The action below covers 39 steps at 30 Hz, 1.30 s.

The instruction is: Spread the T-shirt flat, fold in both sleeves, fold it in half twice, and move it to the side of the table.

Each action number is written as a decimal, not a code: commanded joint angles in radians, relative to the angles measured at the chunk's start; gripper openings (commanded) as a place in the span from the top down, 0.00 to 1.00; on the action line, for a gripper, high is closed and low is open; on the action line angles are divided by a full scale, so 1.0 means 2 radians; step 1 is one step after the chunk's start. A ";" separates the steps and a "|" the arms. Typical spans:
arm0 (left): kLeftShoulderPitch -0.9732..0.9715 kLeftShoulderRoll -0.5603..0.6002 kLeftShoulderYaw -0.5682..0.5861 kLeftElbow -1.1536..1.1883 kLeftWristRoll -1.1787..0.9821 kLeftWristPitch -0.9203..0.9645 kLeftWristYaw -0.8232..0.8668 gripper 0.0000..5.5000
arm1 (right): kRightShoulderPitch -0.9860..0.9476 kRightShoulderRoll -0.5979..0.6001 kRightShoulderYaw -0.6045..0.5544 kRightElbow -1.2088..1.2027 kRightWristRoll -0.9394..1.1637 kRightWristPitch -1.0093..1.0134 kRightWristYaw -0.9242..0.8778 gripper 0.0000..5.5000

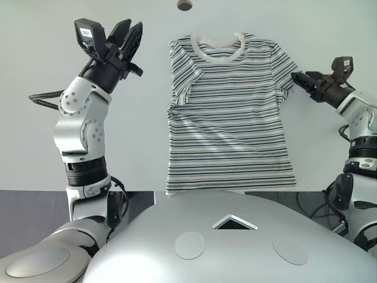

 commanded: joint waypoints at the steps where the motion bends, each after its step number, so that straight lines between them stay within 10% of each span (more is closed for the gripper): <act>1: 0.006 0.002 -0.004 -0.002 0.005 0.001 0.004 0.74 | -0.010 0.008 0.009 0.014 -0.013 -0.004 0.000 0.47; 17: 0.016 -0.002 -0.015 -0.005 0.004 0.003 0.012 0.74 | 0.005 0.014 0.004 -0.017 -0.010 0.004 0.006 0.99; 39: 0.026 -0.011 -0.058 -0.002 0.050 -0.020 0.022 0.74 | 0.043 0.074 0.079 -0.259 -0.052 0.025 -0.096 0.99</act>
